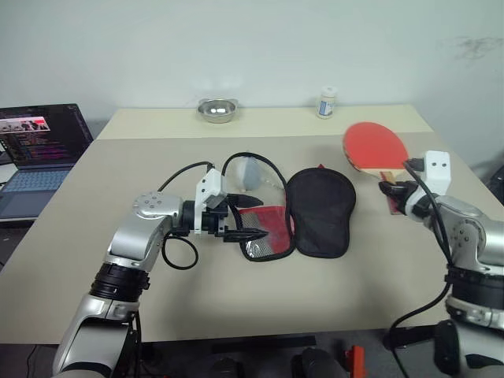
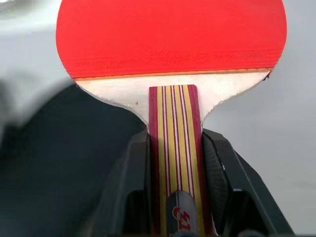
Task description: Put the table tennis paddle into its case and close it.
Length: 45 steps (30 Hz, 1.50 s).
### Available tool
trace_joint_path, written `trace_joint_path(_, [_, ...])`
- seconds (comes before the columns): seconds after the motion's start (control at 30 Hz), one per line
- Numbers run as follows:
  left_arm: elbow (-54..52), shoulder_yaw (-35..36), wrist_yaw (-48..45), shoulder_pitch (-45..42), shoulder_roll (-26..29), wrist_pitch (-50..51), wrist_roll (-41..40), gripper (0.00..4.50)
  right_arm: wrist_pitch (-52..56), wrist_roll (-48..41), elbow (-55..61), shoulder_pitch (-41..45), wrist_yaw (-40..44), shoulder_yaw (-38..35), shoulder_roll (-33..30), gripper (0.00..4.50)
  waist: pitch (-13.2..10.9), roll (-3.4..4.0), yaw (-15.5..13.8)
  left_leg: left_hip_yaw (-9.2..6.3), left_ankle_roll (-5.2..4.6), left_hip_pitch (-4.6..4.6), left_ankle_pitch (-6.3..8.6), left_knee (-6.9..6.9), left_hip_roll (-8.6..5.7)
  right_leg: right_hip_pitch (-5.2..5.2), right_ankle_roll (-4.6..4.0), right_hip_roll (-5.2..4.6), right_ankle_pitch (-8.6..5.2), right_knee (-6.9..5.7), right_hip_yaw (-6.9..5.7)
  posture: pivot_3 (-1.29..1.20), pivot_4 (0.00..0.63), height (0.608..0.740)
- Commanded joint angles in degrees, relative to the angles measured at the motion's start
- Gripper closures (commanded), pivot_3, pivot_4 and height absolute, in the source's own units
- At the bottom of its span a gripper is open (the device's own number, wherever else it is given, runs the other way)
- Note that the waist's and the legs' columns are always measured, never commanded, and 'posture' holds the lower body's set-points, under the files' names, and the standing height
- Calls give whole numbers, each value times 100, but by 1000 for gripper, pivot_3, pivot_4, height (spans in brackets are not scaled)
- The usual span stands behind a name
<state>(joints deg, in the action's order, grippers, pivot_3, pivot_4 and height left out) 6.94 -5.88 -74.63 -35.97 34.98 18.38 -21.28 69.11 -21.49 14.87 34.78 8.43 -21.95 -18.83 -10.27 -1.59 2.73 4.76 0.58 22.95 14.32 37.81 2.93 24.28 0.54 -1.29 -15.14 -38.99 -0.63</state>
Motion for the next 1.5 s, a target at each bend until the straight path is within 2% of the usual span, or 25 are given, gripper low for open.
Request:
trace_joint_path(0.03, [54,172,-57,-106,131,-138,-19,472,883,-43,1285,-28,-848,-191,1059,3427,0,0,-10,0,0,0,0,0,0,0,0,0,0,-1,-1,0,150,740])
trace_joint_path(0.17, [127,138,-51,-150,114,-197,-14,472,1046,210,1687,-186,-1411,9,2006,3427,0,0,-77,0,-2,4,1,1,-12,2,-1,-3,0,-2,-1,0,150,740])
trace_joint_path(0.3, [111,88,-51,-184,78,-226,-11,472,811,398,1555,-413,-1611,270,2350,3427,1,-2,-117,1,-7,14,4,5,-29,3,0,-4,1,6,-2,0,150,740])
trace_joint_path(0.67, [72,92,-41,-270,57,-204,-22,472,97,717,901,-705,-1637,645,2422,3427,1,-2,-73,-3,-13,16,7,2,-15,9,0,3,0,6,-3,0,150,740])
trace_joint_path(1.5, [172,57,-33,-240,27,-334,30,472,-118,957,879,-1053,-1793,1092,2640,3427,1,-2,-73,-3,-13,16,7,2,-15,9,0,4,0,6,-3,0,150,740])
